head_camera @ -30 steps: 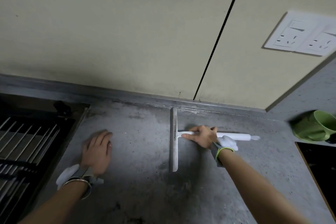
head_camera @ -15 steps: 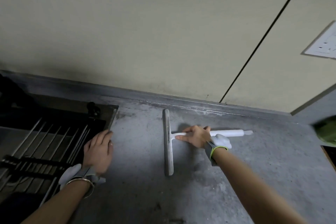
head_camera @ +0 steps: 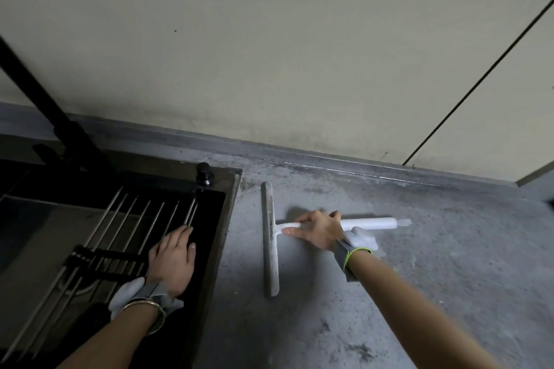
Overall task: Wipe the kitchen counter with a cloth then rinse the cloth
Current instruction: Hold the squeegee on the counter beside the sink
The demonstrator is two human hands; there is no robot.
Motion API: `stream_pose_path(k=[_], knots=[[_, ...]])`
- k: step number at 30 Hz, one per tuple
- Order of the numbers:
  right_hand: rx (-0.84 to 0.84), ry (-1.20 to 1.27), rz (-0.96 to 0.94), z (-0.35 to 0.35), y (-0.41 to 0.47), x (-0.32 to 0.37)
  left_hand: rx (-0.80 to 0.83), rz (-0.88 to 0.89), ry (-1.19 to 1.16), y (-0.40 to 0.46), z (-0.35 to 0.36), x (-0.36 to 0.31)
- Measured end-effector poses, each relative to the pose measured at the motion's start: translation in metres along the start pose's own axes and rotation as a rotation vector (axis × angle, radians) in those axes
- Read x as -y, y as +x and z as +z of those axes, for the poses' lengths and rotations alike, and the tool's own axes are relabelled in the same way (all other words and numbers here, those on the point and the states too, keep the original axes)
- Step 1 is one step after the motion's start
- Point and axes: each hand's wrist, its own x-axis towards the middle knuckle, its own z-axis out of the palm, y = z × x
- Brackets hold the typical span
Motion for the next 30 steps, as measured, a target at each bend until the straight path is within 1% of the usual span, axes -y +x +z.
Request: stream_pose_path(k=[4,7,10,15,18,22,26,30], knots=[[-0.019,-0.051,0.019,0.017,-0.014,0.020,0.024,0.037,-0.013,-0.003,0.002,0.015],[-0.034,0.013,0.024,0.032,-0.024,0.033,0.043,0.067,-0.019,-0.007,0.003,0.022],[-0.035,0.024,0.022,0.048,-0.035,0.050,0.065,0.092,-0.015,-0.011,0.003,0.028],[-0.016,0.100,-0.019,0.063,-0.052,0.066,0.081,0.120,-0.036,-0.021,0.002,0.036],[-0.032,0.189,0.057,0.061,-0.063,0.055,0.092,0.122,-0.042,-0.028,0.001,0.040],[-0.096,0.272,0.141,0.043,-0.081,0.017,0.081,0.091,-0.058,-0.035,0.003,0.043],[-0.130,0.226,0.213,0.020,-0.104,-0.026,0.065,0.060,-0.082,-0.043,0.006,0.047],[-0.162,0.170,0.288,0.011,-0.126,-0.049,0.060,0.047,-0.087,-0.049,0.006,0.048]])
